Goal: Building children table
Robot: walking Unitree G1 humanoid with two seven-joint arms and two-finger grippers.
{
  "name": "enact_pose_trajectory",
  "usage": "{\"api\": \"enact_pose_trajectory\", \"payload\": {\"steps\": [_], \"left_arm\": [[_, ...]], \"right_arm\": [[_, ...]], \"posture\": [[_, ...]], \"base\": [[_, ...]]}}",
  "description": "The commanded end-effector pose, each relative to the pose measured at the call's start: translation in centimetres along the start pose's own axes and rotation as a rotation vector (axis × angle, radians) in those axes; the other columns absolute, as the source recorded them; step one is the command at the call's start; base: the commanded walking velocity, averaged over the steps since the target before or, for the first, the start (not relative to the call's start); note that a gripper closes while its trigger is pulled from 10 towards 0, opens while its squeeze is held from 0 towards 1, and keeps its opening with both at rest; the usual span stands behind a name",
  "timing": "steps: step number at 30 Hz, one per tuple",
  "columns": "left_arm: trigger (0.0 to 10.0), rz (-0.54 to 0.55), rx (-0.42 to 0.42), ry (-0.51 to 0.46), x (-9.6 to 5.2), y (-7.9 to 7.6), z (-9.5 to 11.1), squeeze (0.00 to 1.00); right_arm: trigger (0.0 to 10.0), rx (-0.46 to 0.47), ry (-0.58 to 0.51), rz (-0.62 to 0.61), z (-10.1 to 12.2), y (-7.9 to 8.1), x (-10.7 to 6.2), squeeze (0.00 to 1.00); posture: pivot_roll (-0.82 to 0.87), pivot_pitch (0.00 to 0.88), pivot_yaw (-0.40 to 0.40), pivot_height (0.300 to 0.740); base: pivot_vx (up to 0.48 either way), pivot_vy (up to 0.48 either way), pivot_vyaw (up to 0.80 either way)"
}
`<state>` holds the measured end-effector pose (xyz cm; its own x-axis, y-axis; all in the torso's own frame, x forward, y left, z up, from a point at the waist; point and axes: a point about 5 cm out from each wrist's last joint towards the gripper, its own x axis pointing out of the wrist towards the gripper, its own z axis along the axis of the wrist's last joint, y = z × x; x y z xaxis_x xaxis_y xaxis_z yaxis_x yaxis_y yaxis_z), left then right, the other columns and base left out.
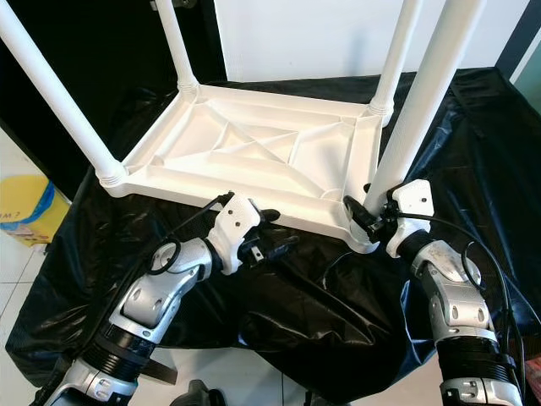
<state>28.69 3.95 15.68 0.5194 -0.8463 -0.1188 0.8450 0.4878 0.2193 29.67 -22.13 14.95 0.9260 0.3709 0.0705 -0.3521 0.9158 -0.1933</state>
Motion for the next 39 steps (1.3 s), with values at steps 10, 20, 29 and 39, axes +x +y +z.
{"api": "enact_pose_trajectory", "payload": {"steps": [10, 20, 29, 39], "left_arm": [[10.0, 0.092, -0.032, 0.016, -0.7, 1.6, -0.8, 0.0], [10.0, 0.154, -0.025, 0.02, -1.5, 2.3, -0.7, 0.0], [10.0, 0.169, -0.02, 0.02, -1.7, 2.6, -0.7, 0.0], [10.0, 0.164, -0.015, -0.004, -1.1, 2.8, -0.4, 0.0]], "right_arm": [[10.0, 0.073, 0.097, -0.197, -2.0, 3.5, -0.9, 0.0], [10.0, 0.126, 0.1, -0.557, -2.0, 6.1, -0.4, 0.0], [10.0, 0.127, 0.094, -0.583, -1.5, 6.3, -0.4, 0.0], [10.0, 0.098, 0.033, -0.566, -0.2, 5.4, -0.1, 1.0]], "posture": [[-0.15, 0.125, 0.061, 0.74], [-0.09, 0.125, 0.038, 0.74], [-0.1, 0.114, 0.033, 0.74], [-0.13, 0.09, 0.038, 0.74]], "base": [[0.0, 0.0, 0.0], [0.0, 0.0, 0.0], [0.0, 0.0, 0.0], [0.0, 0.0, 0.0]]}}
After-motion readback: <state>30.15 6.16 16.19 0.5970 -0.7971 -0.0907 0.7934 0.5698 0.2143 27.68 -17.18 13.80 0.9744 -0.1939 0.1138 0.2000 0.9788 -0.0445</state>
